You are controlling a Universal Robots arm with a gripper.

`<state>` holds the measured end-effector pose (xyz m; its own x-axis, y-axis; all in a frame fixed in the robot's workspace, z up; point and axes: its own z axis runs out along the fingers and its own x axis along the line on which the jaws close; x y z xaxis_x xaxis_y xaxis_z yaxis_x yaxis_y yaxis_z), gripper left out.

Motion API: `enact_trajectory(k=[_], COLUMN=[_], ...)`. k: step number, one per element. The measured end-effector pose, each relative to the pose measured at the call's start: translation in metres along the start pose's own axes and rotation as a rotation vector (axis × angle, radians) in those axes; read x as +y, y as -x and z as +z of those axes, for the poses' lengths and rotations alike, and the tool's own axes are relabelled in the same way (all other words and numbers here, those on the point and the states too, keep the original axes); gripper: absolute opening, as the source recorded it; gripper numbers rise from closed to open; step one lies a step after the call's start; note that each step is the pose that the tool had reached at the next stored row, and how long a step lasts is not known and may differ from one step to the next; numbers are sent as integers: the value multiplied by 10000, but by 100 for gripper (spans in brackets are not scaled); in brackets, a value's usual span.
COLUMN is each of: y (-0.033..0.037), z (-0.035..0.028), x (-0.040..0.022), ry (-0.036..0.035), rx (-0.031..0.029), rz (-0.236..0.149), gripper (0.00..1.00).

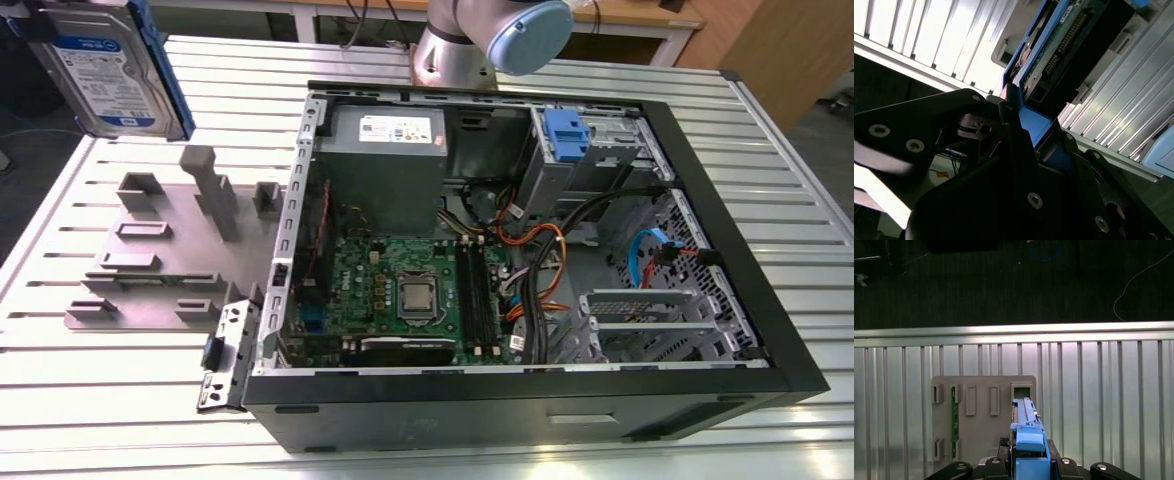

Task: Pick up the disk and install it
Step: 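Pick up the disk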

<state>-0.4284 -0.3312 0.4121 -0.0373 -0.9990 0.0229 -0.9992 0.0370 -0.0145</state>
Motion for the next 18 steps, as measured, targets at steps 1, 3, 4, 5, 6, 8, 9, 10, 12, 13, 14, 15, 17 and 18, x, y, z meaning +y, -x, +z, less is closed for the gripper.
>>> enact_trajectory(k=[1,3,4,5,6,8,9,10,12,13,14,15,17,18], y=[0,0,0,0,0,-1,-1,-1,-1,-1,-1,-1,-1,-1], z=[-2,-6,-9,-12,-14,-20,-22,-25,-30,-33,-35,-37,-47,-48], x=[0,0,0,0,0,0,0,0,-1,-1,-1,-1,-1,-1], ry=[-1,0,0,0,0,0,0,0,-1,0,0,-1,-1,-1], rx=[0,0,0,0,0,0,0,0,0,0,0,0,0,0], rz=[0,0,0,0,0,0,0,0,0,0,0,0,0,0], gripper=[36,36,36,36,36,36,36,36,36,36,36,36,36,36])
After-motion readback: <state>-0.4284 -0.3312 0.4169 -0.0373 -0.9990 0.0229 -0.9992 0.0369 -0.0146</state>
